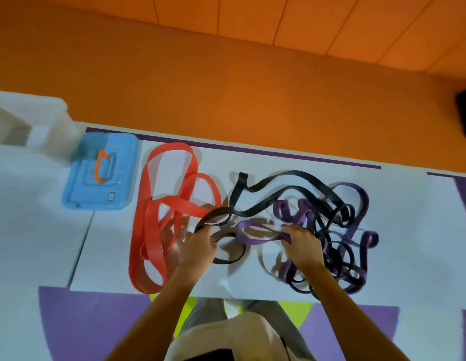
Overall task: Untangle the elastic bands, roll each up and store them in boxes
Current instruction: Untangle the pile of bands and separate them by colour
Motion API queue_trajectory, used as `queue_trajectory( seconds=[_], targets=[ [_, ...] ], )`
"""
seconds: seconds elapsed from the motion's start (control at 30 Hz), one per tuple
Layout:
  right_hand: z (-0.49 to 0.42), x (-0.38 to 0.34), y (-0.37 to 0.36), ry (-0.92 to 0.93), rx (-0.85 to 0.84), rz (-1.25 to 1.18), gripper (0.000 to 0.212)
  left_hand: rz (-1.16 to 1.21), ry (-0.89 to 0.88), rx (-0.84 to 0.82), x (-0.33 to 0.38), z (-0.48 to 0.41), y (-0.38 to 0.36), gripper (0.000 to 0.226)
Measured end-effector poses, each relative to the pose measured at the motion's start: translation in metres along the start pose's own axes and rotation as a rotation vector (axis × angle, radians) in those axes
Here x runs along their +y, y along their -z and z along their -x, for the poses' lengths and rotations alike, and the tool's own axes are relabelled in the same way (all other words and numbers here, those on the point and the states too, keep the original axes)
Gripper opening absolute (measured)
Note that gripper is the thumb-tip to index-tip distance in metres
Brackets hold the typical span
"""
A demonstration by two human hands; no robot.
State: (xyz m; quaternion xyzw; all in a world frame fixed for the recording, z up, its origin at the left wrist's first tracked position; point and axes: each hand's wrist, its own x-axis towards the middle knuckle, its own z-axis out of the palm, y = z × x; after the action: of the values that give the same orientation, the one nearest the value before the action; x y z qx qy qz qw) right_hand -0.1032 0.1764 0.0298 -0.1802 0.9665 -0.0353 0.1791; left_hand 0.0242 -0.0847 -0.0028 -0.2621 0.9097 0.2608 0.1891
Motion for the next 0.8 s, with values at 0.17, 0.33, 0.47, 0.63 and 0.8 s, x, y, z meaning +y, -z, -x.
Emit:
queue_trajectory(
  seconds=[0.17, 0.33, 0.47, 0.63, 0.8],
  targets=[
    [-0.003, 0.04, 0.022, -0.131, 0.106, -0.157, 0.03, -0.127, 0.036, 0.098, 0.029, 0.007, -0.006, 0.025],
    [0.0, 0.075, 0.022, -0.283, 0.078, -0.303, 0.022, 0.035, -0.354, -0.002, 0.066, 0.007, -0.023, 0.039],
    [-0.005, 0.087, 0.02, -0.267, -0.02, -0.472, 0.03, 0.318, -0.466, -0.249, 0.114, 0.009, -0.039, 0.067],
    [-0.01, 0.117, 0.017, 0.035, -0.285, -0.598, 0.058, 0.487, -0.319, -0.396, 0.18, 0.0, -0.068, 0.094],
    [-0.005, 0.173, 0.007, 0.211, -0.2, -0.337, 0.074, 0.666, -0.125, -0.219, 0.21, -0.011, -0.092, 0.105]
  ],
)
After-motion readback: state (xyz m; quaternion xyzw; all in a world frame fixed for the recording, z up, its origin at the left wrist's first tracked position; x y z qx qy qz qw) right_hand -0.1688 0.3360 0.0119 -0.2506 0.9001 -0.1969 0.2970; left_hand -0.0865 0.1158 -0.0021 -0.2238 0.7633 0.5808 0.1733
